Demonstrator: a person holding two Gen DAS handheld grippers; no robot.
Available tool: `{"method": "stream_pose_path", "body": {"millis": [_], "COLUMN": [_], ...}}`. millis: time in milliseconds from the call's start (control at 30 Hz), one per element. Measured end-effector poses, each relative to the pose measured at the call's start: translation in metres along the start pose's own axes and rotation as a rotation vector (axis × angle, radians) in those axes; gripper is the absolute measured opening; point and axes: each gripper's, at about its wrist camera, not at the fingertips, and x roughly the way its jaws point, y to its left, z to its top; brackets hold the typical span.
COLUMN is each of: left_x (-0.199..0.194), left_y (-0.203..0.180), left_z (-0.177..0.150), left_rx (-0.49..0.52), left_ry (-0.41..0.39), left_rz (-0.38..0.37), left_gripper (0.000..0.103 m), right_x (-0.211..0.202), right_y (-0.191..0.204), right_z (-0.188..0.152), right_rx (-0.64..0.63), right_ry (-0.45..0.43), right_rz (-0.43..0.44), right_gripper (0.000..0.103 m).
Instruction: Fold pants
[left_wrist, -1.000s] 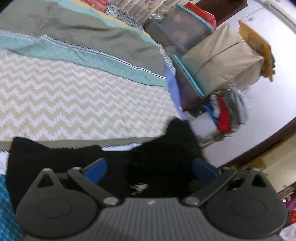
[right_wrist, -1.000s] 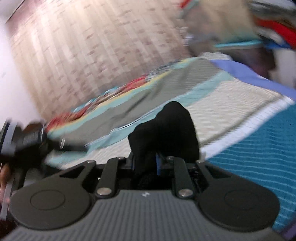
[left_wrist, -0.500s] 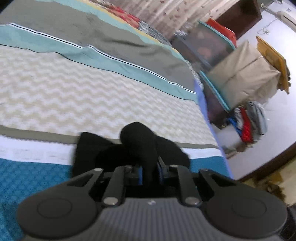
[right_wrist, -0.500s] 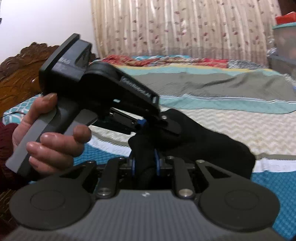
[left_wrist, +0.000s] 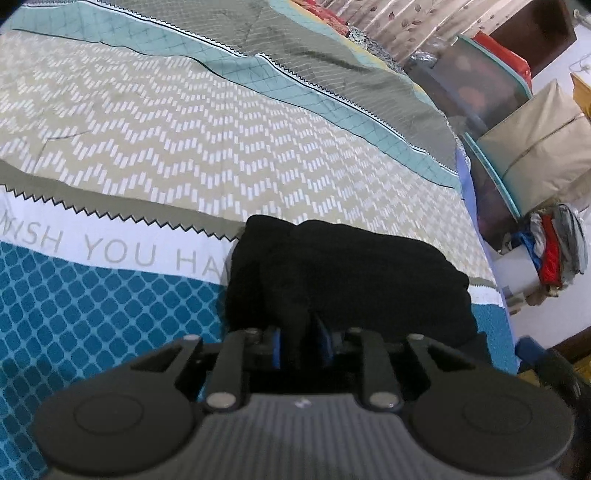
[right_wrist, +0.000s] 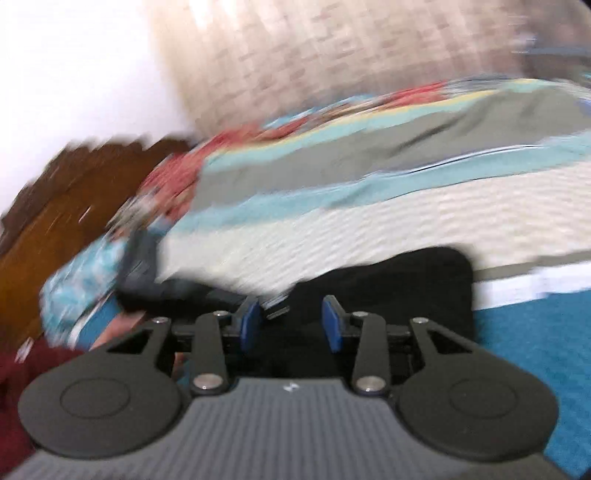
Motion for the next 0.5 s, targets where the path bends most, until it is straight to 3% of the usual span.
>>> {"method": "stream_pose_path", "body": {"millis": [133, 233, 300, 433, 500], "left_x": [-0.005, -0.010, -0.020, -0.053, -0.060], "left_y": [0.002, 0.000, -0.002, -0.002, -0.017], "left_z": [-0.003, -0.005, -0.004, 0.013, 0.025], "left_rx": [-0.004, 0.009, 0.019, -0.038, 0.004], "left_ry": [-0.004, 0.005, -0.018, -0.112, -0.143], "left_rz": [0.010, 0.032, 0.058, 0.044, 0.041], "left_gripper": [0.027, 0.036, 0.039, 0.039, 0.039], "right_x": [-0.014, 0.000, -0.006, -0.029, -0.035], "right_y": [-0.042, -0.045, -0.031, -0.028, -0.025], "right_z": [-0.001, -0.034, -0.043, -0.034, -0.028], "right_rx": [0.074, 0.044, -0.013, 0.028, -0.005], "right_ry": [0.051, 0.256, 0.236, 0.169, 0.144], "right_rz": [-0.126, -0.129, -0.134, -0.112, -0.116], "right_gripper": [0.041, 0.043, 0.043, 0.043, 0.043]}}
